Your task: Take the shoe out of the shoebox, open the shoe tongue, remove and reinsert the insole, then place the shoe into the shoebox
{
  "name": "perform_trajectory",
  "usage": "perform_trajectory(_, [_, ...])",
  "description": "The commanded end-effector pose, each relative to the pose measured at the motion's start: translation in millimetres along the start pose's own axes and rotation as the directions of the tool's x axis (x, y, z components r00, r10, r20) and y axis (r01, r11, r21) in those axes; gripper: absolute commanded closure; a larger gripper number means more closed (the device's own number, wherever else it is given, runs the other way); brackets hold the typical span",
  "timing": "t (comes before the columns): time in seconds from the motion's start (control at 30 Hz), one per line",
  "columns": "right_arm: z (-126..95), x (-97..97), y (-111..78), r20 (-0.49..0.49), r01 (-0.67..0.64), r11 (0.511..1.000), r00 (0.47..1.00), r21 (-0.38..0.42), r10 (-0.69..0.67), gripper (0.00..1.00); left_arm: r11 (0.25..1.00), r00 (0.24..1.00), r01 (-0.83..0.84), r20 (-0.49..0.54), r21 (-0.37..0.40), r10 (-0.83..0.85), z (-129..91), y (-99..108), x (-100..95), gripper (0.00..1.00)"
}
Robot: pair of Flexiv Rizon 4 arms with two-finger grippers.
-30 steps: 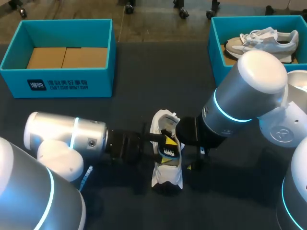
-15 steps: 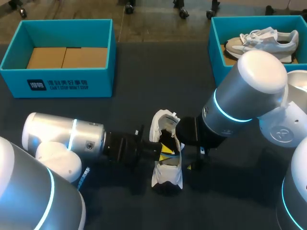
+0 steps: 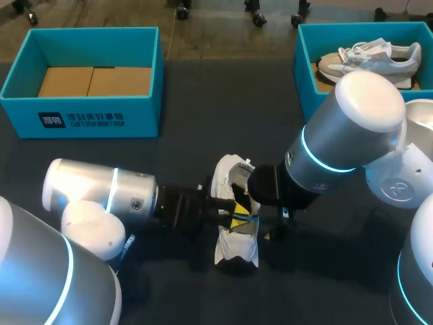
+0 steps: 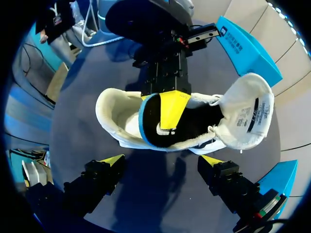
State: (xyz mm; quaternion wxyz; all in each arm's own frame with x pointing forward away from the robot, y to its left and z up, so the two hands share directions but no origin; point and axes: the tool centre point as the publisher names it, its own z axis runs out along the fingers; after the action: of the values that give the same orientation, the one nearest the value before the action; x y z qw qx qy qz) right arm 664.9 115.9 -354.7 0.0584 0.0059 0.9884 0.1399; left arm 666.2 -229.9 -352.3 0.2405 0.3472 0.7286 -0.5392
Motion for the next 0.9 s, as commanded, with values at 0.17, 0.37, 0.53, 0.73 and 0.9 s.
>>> perform_trajectory(0.17, [1,0.6,0.3,0.001,0.0,1.0,1.0,0.001,0.0,0.0,1.0,0.999,0.02,0.027,-0.001,-0.02,-22,-18,2.7,0.65])
perform_trajectory(0.37, [1,0.6,0.3,0.001,0.0,1.0,1.0,0.001,0.0,0.0,0.999,0.999,0.032,0.031,0.006,-0.032,-25,-26,1.0,0.73])
perform_trajectory(0.53, [1,0.6,0.3,0.001,0.0,1.0,1.0,0.001,0.0,0.0,1.0,1.0,0.018,0.009,-0.014,-0.018,-14,-20,3.4,1.0])
perform_trajectory(0.73, [1,0.6,0.3,0.001,0.0,1.0,1.0,0.001,0.0,0.0,0.998,0.999,0.035,-0.005,-0.061,-0.035,-4,4,3.5,1.0])
perform_trajectory(0.9, [1,0.6,0.3,0.001,0.0,1.0,1.0,0.001,0.0,0.0,0.995,0.999,0.05,-0.011,-0.081,-0.051,-4,10,4.1,1.0])
